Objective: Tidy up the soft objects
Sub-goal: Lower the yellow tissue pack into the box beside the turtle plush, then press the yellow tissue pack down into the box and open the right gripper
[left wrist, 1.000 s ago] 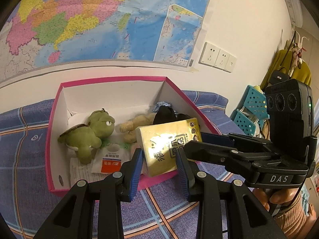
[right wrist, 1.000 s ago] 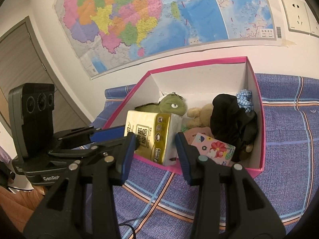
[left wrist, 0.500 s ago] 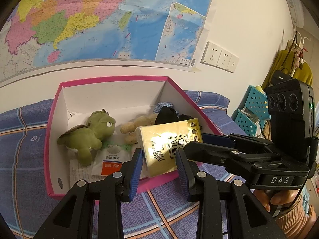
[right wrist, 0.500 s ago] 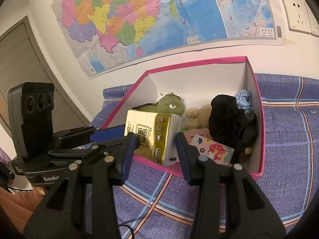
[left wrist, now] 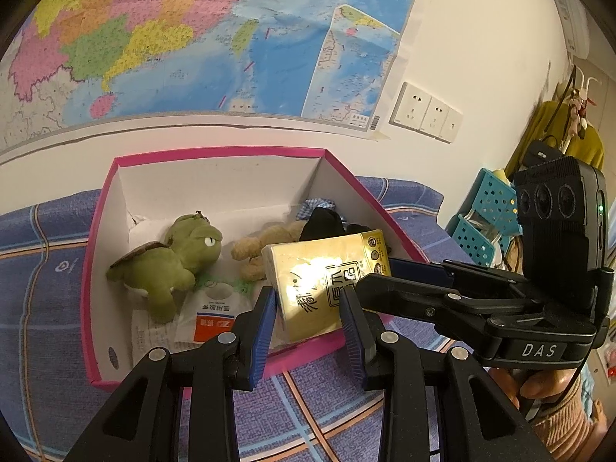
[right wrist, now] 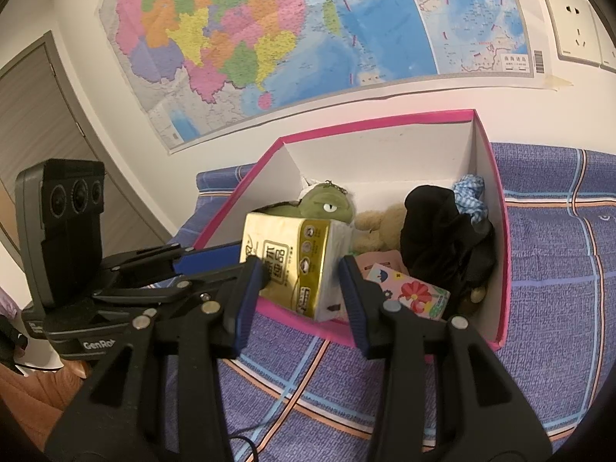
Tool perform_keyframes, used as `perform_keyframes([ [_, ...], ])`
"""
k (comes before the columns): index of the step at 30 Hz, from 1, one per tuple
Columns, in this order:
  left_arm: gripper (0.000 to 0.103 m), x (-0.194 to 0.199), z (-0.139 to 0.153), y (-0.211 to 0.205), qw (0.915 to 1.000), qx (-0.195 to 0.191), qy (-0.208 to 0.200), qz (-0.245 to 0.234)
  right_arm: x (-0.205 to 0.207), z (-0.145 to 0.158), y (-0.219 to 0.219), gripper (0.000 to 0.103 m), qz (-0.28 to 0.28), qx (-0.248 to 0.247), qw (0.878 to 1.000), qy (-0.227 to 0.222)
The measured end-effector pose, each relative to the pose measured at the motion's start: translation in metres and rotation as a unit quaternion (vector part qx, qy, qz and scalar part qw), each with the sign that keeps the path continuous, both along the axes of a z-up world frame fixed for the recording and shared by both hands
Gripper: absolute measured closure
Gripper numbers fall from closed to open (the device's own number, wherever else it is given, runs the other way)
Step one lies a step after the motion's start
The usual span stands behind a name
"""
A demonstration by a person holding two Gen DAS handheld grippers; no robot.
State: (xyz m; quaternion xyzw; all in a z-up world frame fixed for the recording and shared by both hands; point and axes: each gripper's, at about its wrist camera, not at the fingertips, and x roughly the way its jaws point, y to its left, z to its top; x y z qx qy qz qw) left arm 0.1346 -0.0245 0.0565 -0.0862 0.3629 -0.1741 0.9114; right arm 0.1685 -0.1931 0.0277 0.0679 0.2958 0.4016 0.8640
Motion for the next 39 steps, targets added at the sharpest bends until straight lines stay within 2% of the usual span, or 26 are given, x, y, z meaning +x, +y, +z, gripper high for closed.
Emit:
perform_keyframes([
  [39, 0.07, 0.013, -0.007, 0.004, 0.9998, -0.003, 0.014, 0.01, 0.015, -0.003, 0.007, 0.058, -0.005, -0.01, 1.0, 0.011],
])
